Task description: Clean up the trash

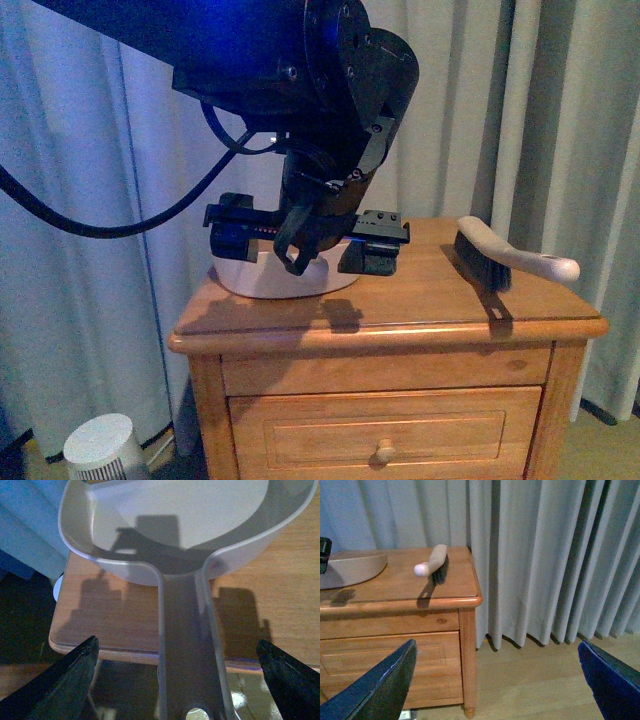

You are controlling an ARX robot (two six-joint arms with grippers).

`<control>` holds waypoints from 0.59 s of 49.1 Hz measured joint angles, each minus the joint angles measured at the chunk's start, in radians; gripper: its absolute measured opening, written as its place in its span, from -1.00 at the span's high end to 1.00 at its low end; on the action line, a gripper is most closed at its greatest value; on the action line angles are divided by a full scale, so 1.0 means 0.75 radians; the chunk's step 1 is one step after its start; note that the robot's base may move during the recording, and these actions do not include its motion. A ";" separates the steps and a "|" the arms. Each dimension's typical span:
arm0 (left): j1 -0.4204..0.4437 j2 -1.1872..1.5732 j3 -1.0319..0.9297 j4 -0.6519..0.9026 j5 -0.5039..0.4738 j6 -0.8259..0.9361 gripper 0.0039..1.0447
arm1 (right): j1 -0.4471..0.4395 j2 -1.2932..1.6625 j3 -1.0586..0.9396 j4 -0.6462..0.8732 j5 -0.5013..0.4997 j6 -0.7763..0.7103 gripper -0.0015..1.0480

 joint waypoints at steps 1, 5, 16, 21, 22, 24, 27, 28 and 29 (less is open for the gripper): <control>0.000 0.001 -0.006 0.006 -0.001 0.001 -0.86 | 0.000 0.000 0.000 0.000 0.000 0.000 -0.86; 0.003 0.001 -0.025 0.021 -0.006 0.002 -0.86 | 0.000 0.000 0.000 0.000 0.000 0.000 -0.86; 0.023 0.004 -0.043 0.033 -0.005 0.009 -0.86 | 0.000 0.000 0.000 0.000 0.000 0.000 -0.86; 0.030 0.006 -0.043 0.033 -0.001 0.016 -0.83 | 0.000 0.000 0.000 0.000 0.000 0.000 -0.86; 0.030 0.006 -0.043 0.033 -0.001 0.018 -0.80 | 0.000 0.000 0.000 0.000 0.000 0.000 -0.86; 0.030 0.006 -0.043 0.032 0.001 0.021 -0.64 | 0.000 0.000 0.000 0.000 0.000 0.000 -0.86; 0.030 0.007 -0.043 0.032 0.001 0.022 -0.47 | 0.000 0.000 0.000 0.000 0.000 0.000 -0.86; 0.030 0.007 -0.044 0.032 0.002 0.022 -0.40 | 0.000 0.000 0.000 0.000 0.000 0.000 -0.86; 0.030 0.007 -0.045 0.032 0.005 0.022 -0.33 | 0.000 0.000 0.000 0.000 0.000 0.000 -0.86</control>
